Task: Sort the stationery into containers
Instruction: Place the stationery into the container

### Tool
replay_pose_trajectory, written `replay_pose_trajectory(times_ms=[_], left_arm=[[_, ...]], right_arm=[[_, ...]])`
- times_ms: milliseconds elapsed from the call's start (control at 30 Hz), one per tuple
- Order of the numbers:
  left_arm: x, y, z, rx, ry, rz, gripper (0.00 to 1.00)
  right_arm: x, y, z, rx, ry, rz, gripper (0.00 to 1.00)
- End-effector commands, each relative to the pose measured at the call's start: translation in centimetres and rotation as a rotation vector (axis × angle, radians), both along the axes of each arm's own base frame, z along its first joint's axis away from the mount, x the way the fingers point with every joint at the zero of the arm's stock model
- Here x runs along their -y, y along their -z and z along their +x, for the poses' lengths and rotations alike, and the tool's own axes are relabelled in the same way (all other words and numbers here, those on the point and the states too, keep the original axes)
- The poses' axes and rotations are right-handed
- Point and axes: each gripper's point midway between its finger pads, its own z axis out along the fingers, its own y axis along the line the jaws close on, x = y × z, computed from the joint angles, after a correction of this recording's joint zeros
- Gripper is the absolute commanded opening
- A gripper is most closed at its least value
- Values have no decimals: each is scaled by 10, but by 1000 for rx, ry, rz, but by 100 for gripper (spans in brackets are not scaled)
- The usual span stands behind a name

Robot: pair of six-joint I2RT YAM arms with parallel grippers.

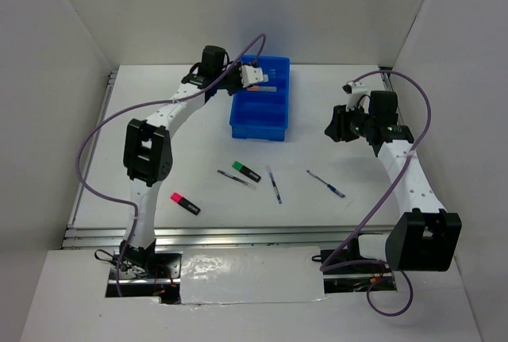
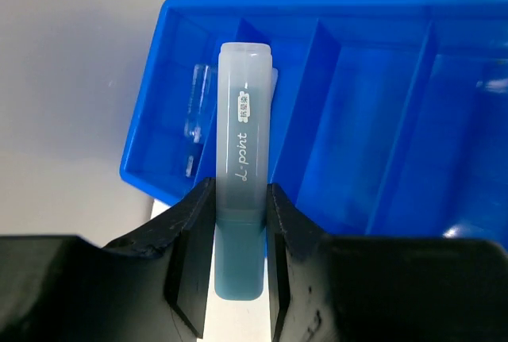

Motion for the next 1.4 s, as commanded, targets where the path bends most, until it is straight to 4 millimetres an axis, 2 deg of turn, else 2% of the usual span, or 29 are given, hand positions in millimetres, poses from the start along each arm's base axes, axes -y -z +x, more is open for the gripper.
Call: replay_pose_trajectory(times_ms=[0, 33, 100, 200, 233, 300, 600, 633, 667, 733, 900, 1000, 1033, 1133, 1367], left_arm=[[17, -38, 23, 241, 57, -31, 3], [18, -32, 32, 259, 39, -38, 1], [20, -44, 45, 321, 13, -85, 0], [24, -38, 60, 344, 2, -101, 0], [27, -29, 64, 333, 6, -104, 0], [31, -33, 66, 359, 11, -115, 1], [50, 7, 62, 327, 79, -72, 3], [49, 10, 64, 327, 77, -69, 5], [50, 13, 64, 326, 77, -69, 12], [51, 18, 66, 314, 74, -73, 17], [54, 32, 67, 290, 82, -67, 19], [53, 36, 68, 290, 81, -60, 25], [53, 37, 68, 290, 80, -62, 30], [51, 32, 70, 273, 64, -91, 40], [47, 8, 64, 277, 60, -125, 51]], right_arm=[[-2, -16, 12, 70, -4, 11, 47], [-3, -16, 12, 69, -5, 12, 47], [-2, -15, 12, 68, -4, 14, 47], [-1, -13, 11, 67, 1, 11, 47], [0, -11, 11, 65, 3, 9, 47], [1, -11, 10, 65, 4, 8, 47], [11, -7, 12, 53, 35, 16, 47], [12, -7, 12, 53, 38, 18, 47], [12, -7, 12, 51, 39, 18, 47], [13, -7, 13, 51, 41, 18, 47], [15, -6, 14, 47, 47, 18, 47], [18, -5, 14, 44, 53, 16, 47], [17, -4, 14, 42, 52, 17, 47], [18, -5, 16, 43, 50, 17, 47], [13, -11, 20, 55, 27, 36, 47]])
